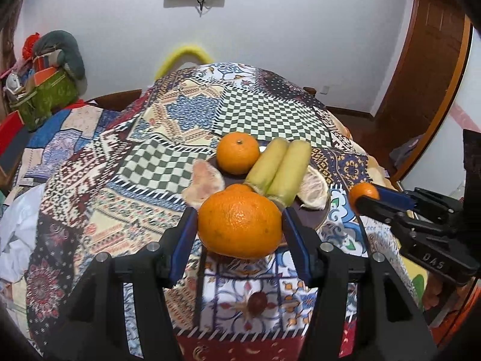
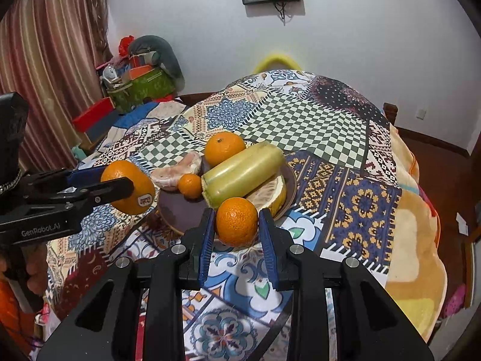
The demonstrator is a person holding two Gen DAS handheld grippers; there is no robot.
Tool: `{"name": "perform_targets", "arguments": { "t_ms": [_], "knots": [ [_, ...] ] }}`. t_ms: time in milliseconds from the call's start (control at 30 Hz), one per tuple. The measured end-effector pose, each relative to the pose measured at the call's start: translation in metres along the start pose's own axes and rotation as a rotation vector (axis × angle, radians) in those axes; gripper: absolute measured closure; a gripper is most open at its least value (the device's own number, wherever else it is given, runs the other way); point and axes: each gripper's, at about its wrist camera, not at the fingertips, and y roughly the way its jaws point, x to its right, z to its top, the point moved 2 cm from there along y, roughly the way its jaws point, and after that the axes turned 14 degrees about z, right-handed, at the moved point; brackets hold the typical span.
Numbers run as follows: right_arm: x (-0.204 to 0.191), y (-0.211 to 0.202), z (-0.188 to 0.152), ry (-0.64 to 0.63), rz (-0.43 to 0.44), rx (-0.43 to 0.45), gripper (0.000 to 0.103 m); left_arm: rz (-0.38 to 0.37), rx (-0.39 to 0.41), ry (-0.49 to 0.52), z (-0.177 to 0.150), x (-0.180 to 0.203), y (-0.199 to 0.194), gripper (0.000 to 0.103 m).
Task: Organize fruits
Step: 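Carry the large orange with the left tool while the right tool carries the mandarin to the plate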
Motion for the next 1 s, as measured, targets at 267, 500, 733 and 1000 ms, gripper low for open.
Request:
{"name": "perform_targets", "arguments": {
  "t_ms": [267,500,733,1000],
  "knots": [
    [0.007,0.024,0.002,0.007,0.033,-0.034,0.076,-0.011,-0.04,-0.023,0.0,0.006,0.034,0.046],
    [0.009,0.047,0.001,-0.005,0.044,-0.067,0.076,-0.011,-0.027,-0.016,0.004,0.01,0.047,0.046],
    [0.012,0.054,-0.001,0.002,0.052,-0.081,0.075,-0.008,-0.032,-0.002,0.006,0.014,0.053,0.046],
    [0.009,0.048,0.001,0.001,0.041,-0.084,0.073,-0.046,-0.077,-0.041,0.005,0.007,0.046,0.044]
  ]
}}
